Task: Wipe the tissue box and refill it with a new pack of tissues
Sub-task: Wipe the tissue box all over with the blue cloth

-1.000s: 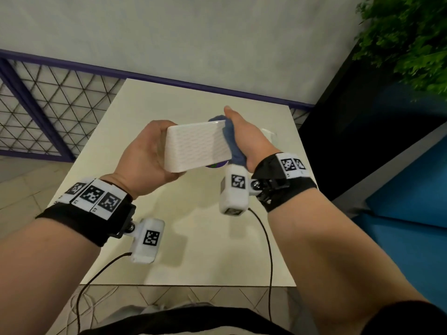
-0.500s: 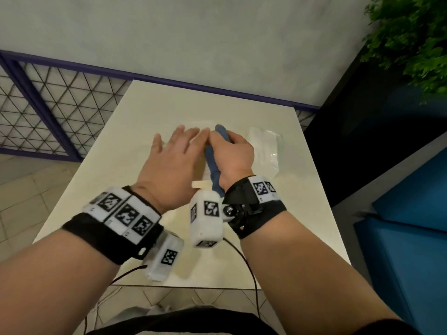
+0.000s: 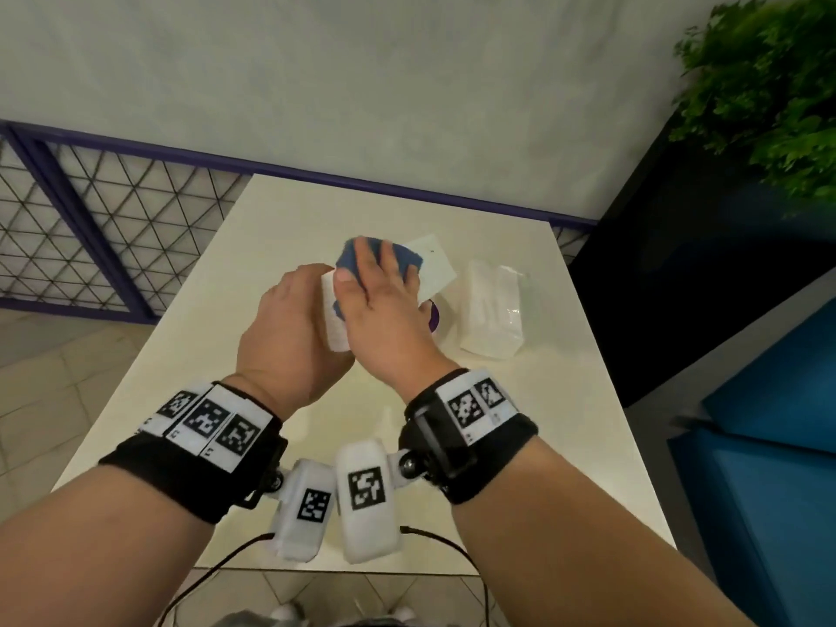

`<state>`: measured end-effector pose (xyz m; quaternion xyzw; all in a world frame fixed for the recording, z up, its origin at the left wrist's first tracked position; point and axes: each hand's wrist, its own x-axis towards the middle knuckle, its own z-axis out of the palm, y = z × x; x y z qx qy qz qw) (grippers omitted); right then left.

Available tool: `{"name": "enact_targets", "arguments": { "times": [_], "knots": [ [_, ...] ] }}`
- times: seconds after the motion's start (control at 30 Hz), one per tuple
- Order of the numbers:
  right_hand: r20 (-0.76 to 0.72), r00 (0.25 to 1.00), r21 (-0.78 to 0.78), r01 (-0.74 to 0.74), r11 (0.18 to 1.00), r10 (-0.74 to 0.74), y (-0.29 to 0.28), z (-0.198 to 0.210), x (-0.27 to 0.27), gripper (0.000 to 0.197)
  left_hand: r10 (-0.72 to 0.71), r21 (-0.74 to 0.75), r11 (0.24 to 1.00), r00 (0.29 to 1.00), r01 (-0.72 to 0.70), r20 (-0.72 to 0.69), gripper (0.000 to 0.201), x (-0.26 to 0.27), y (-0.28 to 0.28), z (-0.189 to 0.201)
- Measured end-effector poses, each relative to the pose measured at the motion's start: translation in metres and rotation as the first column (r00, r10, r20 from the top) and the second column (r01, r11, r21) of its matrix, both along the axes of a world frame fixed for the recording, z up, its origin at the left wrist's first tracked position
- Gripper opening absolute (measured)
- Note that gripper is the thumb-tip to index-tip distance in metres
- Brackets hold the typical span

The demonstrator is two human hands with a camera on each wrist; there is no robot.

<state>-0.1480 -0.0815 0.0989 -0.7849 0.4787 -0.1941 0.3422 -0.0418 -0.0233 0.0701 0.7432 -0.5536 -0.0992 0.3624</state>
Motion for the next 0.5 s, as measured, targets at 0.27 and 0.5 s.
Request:
{"name": "enact_targets", "arguments": {
  "times": [0.27,0.5],
  "knots": [
    [0.036,0.954,0.055,0.296,0.954,-0.298,-0.097,-0.032,-0.048,0.054,-0.071,-0.055,0.996,0.994,0.067,-0.078,0.075,0.017,0.028,-0.010],
    [-0.022,0.996,0.040,0.082,0.996,-0.081,0.005,-0.017,0.007,0.054,-0.040,0.019,0.999,0.997,0.042,-0.059,0.070,0.020,0.017,-0.018]
  ]
}}
